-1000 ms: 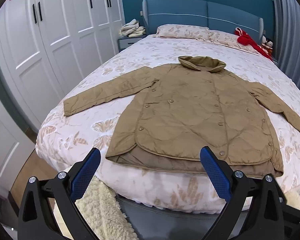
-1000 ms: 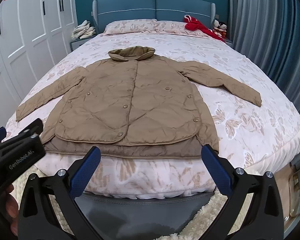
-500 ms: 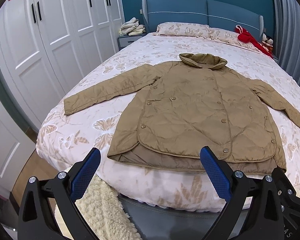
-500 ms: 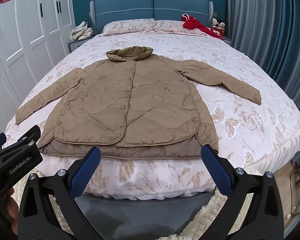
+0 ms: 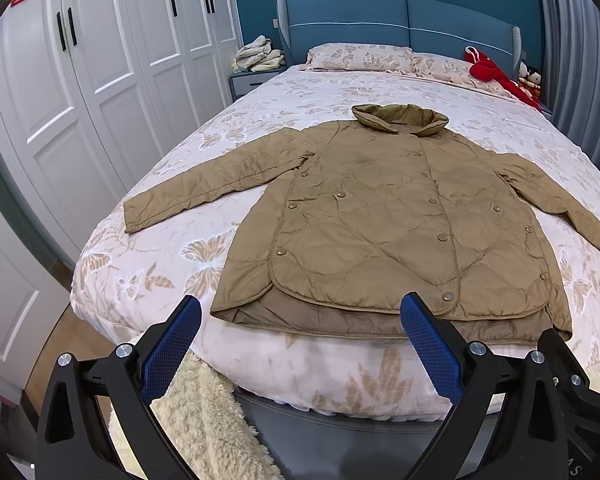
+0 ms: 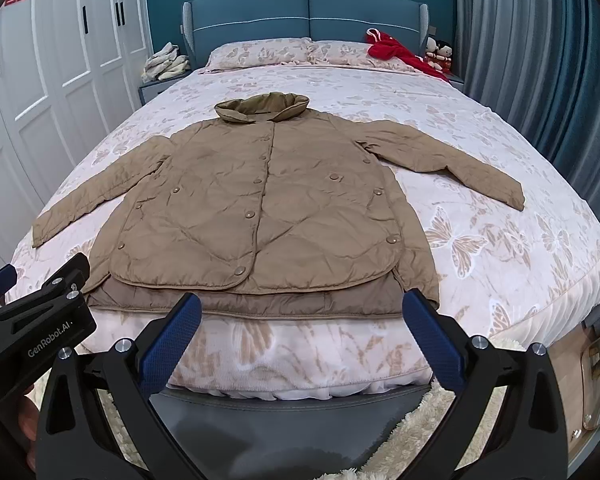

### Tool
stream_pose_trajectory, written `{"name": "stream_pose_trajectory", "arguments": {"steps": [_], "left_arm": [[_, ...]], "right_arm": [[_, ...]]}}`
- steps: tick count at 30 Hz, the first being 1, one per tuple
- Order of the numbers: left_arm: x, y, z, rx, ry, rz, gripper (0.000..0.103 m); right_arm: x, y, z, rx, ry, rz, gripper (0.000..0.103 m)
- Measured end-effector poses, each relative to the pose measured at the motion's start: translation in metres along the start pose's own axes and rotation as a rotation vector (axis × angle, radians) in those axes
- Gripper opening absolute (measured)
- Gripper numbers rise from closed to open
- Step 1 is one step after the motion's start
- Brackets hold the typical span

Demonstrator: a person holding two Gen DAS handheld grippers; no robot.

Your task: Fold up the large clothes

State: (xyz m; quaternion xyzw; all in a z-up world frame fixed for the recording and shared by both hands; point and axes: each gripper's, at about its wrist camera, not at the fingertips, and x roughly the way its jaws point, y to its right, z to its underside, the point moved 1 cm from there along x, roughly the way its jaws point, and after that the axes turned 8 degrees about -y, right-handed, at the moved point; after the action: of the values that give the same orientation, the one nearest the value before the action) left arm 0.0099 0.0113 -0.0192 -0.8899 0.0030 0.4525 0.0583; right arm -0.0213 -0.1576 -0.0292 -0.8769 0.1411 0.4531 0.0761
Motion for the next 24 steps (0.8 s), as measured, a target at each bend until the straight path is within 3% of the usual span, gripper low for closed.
{"name": "stream_pose_trajectory", "arguments": {"steps": [24], "left_arm": [[-0.0005, 0.002, 0.0004, 0.002, -0.001, 0.0, 0.098]], "right_arm": [[0.0008, -0.0013, -0.0003, 0.001, -0.003, -0.003, 0.098]]}}
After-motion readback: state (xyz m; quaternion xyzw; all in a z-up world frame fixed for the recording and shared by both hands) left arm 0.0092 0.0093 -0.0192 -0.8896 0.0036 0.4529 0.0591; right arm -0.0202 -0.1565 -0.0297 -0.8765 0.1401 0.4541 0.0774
